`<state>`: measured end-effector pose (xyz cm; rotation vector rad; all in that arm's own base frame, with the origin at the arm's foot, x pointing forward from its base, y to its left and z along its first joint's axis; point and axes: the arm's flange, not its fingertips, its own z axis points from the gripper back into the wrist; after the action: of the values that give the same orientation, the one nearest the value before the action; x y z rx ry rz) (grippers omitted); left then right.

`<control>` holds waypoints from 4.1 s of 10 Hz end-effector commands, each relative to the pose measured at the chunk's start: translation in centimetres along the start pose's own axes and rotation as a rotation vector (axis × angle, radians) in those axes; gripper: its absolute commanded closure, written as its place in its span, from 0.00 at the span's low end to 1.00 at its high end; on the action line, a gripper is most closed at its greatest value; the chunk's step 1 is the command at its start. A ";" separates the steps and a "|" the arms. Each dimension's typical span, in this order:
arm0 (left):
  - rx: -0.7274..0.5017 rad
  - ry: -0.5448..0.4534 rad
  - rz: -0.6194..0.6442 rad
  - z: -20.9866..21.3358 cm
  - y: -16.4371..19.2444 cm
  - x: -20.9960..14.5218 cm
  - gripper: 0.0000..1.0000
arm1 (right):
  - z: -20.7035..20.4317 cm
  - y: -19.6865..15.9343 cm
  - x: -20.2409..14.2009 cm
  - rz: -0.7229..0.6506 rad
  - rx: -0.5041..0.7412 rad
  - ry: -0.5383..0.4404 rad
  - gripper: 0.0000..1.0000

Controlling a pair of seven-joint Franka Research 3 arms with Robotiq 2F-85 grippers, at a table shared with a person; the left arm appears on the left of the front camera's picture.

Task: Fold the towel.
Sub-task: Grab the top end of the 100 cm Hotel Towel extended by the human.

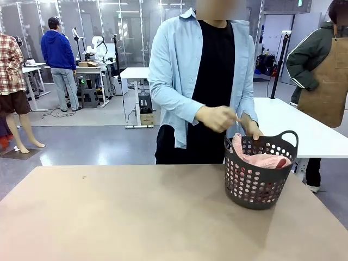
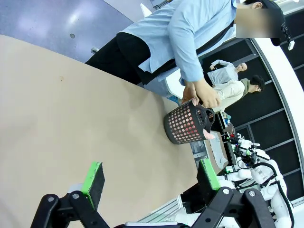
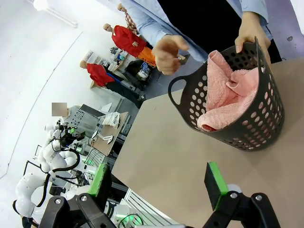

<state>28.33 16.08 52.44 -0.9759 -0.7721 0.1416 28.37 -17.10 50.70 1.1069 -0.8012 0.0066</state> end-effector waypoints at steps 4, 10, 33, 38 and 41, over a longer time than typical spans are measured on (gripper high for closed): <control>-0.022 -0.008 -0.004 -0.2 -0.1 0.2 0.00 | -0.1 -0.1 0.2 0.019 0.011 -0.007 0.00; -0.022 -0.008 -0.004 -0.2 -0.1 0.2 0.00 | -0.1 -0.1 0.2 0.019 0.011 -0.007 0.00; -0.022 -0.008 -0.004 -0.2 -0.1 0.2 0.00 | -0.1 -0.1 0.2 0.019 0.011 -0.007 0.00; -0.022 -0.008 -0.004 -0.2 -0.1 0.2 0.00 | -0.1 -0.1 0.2 0.019 0.011 -0.007 0.00; -0.022 -0.008 -0.004 -0.2 -0.1 0.2 0.00 | -0.1 -0.1 0.2 0.019 0.011 -0.007 0.00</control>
<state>28.33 16.08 52.44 -0.9757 -0.7720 0.1417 28.37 -17.10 50.70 1.1062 -0.8016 0.0065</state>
